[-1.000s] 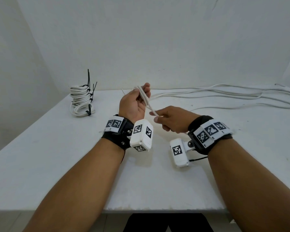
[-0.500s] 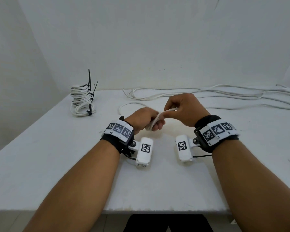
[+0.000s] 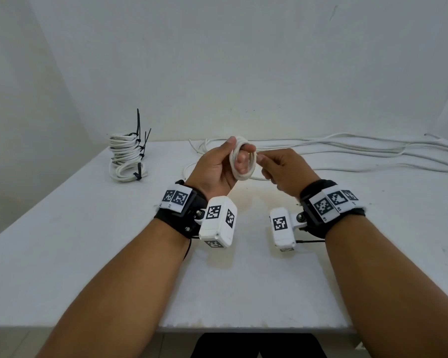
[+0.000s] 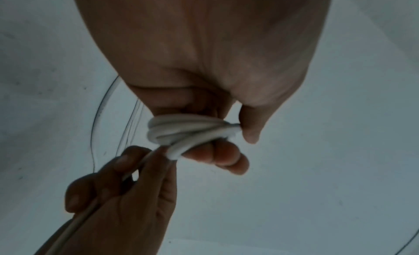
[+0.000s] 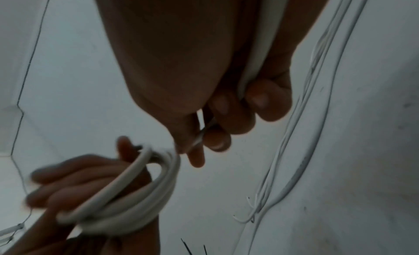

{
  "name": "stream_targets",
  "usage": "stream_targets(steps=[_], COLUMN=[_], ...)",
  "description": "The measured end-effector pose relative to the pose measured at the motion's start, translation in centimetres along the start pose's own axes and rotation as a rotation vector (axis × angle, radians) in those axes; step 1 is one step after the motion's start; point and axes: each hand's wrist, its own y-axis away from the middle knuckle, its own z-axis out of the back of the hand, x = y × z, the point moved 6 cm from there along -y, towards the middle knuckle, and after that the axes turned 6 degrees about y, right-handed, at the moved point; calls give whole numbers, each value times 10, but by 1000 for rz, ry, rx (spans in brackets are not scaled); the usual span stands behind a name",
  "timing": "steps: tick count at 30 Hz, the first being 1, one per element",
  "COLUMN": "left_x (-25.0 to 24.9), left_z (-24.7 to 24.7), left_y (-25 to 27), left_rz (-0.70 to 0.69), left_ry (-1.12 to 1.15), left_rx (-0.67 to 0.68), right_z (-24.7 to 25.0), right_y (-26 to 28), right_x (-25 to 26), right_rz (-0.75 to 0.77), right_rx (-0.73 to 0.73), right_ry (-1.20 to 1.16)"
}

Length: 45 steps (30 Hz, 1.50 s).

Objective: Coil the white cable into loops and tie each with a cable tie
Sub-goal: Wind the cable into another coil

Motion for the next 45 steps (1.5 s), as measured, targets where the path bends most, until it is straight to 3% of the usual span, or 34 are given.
stream_targets(steps=[4, 8, 13, 19, 23, 28, 32, 36, 41, 45], left_x=[-5, -9, -5, -3, 5, 8, 13, 17, 13, 16], left_z=[5, 15, 12, 8, -3, -4, -4, -1, -2, -3], left_y=[-3, -4, -2, -3, -2, -3, -1, -3, -4, -3], left_rz=[-109, -182, -192, -129, -41, -4, 46, 122, 58, 120], left_ry=[108, -169, -693, -948, -1269, -1129, -1079, -956, -855, -632], left_rx=[-122, -223, -243, -302, -127, -143, -81, -25, -109, -114], right_z=[-22, -38, -24, -10, -7, -4, -6, -10, -7, -10], right_y=[5, 13, 7, 11, 11, 11, 8, 11, 8, 7], right_x=[9, 18, 24, 31, 38, 43, 41, 37, 41, 40], right_rz=[-51, -47, -29, -18, 35, 56, 90, 57, 121, 156], right_rx=[259, 420, 224, 204, 146, 55, -10, 91, 16, 29], right_ry=[113, 270, 300, 194, 265, 271, 242, 72, 113, 90])
